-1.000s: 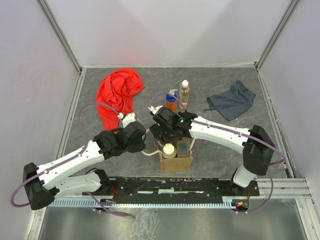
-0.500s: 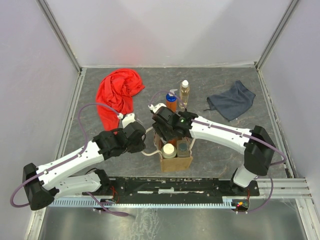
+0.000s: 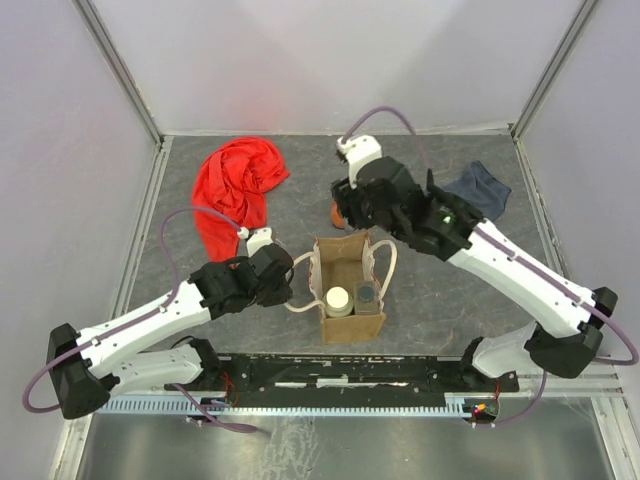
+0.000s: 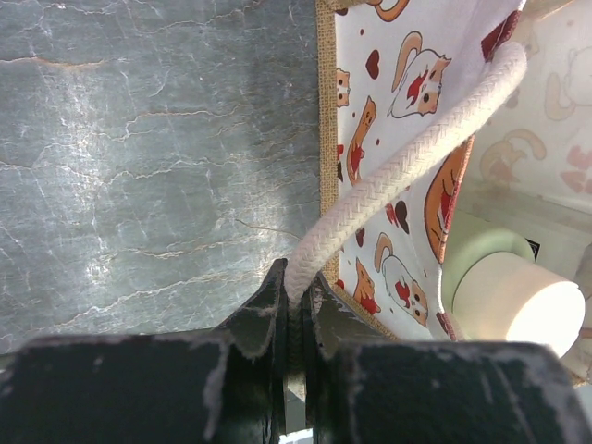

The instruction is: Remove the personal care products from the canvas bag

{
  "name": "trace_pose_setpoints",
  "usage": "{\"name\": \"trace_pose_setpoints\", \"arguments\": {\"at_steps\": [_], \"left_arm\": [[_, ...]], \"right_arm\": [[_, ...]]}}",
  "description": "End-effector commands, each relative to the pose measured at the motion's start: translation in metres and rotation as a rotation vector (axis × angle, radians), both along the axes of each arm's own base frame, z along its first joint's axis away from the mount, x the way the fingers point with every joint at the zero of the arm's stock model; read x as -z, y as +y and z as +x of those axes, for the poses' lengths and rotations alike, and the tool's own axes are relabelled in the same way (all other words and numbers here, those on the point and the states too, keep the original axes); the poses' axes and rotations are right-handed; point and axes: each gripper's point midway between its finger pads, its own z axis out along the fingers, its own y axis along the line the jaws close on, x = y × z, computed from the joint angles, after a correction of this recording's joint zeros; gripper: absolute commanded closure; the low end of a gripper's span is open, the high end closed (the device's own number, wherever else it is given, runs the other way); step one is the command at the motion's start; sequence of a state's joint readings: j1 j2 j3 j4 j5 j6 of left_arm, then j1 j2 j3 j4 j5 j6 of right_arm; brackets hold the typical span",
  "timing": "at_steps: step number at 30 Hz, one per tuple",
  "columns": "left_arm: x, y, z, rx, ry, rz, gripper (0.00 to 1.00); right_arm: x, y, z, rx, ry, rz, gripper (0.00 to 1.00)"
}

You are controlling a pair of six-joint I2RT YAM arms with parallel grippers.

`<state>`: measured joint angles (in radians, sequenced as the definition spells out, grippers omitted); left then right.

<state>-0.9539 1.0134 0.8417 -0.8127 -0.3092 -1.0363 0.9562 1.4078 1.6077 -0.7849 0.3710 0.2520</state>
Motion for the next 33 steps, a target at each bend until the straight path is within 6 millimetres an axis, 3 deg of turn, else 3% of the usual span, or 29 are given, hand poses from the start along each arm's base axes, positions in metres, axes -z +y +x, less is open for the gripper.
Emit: {"name": "trace_pose_setpoints", "arguments": {"at_steps": [1,6,12,18,25,33], "left_arm": [[-0.003,-0.004,0.003,-0.028,-0.006,-0.039,0.89],[-0.001,-0.004,0.002,-0.028,-0.003,-0.037,0.89],[-0.003,-0.007,0.004,-0.021,-0.002,-0.036,0.89],[-0.004,-0.009,0.003,-0.02,0.001,-0.049,0.89],[-0.009,-0.006,0.002,-0.022,-0.008,-0.052,0.9],[-0.012,0.004,-0.001,-0.041,-0.022,-0.055,0.89]], "right_arm": [[-0.067,-0.053,0.034,0.189,-0.187,0.022,0.54],[-0.057,-0.097,0.066,0.308,-0.15,0.014,0.54],[-0.01,-0.118,0.107,0.365,-0.06,-0.029,0.55],[0.057,-0.111,0.146,0.388,0.071,-0.055,0.55],[0.114,-0.097,0.183,0.418,0.145,-0.13,0.55],[0.158,-0.089,0.186,0.422,0.224,-0.138,0.55]]}}
